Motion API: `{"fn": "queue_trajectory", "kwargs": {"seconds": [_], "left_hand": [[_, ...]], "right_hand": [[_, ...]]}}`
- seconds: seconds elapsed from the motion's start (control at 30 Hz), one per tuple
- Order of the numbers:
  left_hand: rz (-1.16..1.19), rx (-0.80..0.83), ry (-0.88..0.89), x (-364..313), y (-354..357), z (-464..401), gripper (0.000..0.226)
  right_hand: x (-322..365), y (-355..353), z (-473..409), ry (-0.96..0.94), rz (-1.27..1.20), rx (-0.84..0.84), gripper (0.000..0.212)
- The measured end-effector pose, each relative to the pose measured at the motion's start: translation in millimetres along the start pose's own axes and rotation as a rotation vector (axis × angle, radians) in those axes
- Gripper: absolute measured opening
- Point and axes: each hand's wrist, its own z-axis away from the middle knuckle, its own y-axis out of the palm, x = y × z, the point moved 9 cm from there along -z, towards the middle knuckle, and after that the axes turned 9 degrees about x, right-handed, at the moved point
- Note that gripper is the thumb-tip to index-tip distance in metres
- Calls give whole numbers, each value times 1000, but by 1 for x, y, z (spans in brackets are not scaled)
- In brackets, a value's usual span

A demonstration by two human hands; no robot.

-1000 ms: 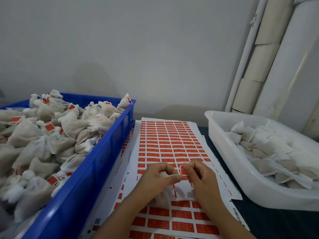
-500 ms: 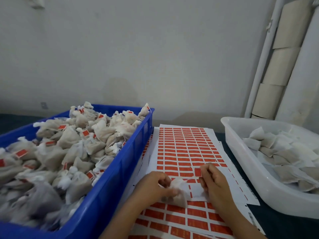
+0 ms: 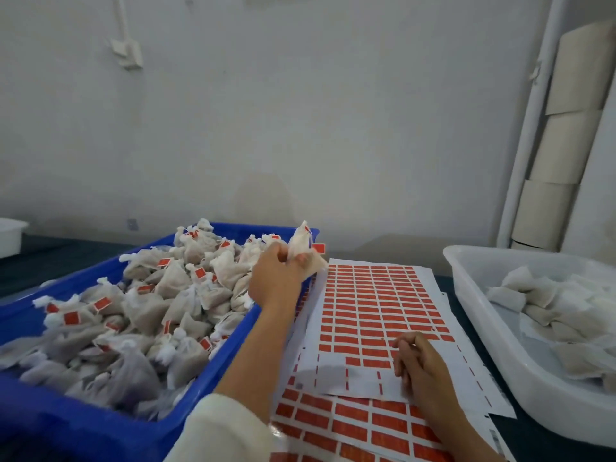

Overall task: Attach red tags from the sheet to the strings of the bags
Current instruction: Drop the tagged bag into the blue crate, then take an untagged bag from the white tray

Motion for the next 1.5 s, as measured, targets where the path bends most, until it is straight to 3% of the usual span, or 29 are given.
{"fn": "queue_trajectory", "kwargs": {"seconds": [0.23,0.33,0.4,0.57,0.63,0.73,0.8,0.9,1.0,1.13,1.27,1.5], "left_hand": [[-83,-18,-322,67,-50,-37,19],[-279,132,-472,87,-44,-34,49],[-248,139,-506,92,-42,-33,56],[-317,159,-492,88,-39,-32,47],[-296,84,-466,79,-44,-33,52],[-417,-170,-275,37,-61,-33,50],[-404,-224,-61,-3,-57,-31,36],[-293,-138,225,-51,-27,-12,19],[-201,59,335,-67,24,15,9],[-72,327,270,-26,92,44,8],[-105,360,145,22,137,68,10],[-163,551,123,28,184,70,8]], "right_hand": [[3,3,1,-1,9,37,20],[4,4,1,-8,20,48,21],[3,4,1,-9,21,47,22],[1,5,0,-3,41,58,24],[1,6,0,1,47,66,23],[2,6,1,1,41,64,22],[2,5,1,4,40,58,23],[3,2,-1,5,37,28,23],[3,-1,-1,16,11,0,24],[4,-4,0,21,-41,-17,24],[2,-7,0,36,-65,-36,22],[-6,-16,-9,110,-24,-77,17]]}}
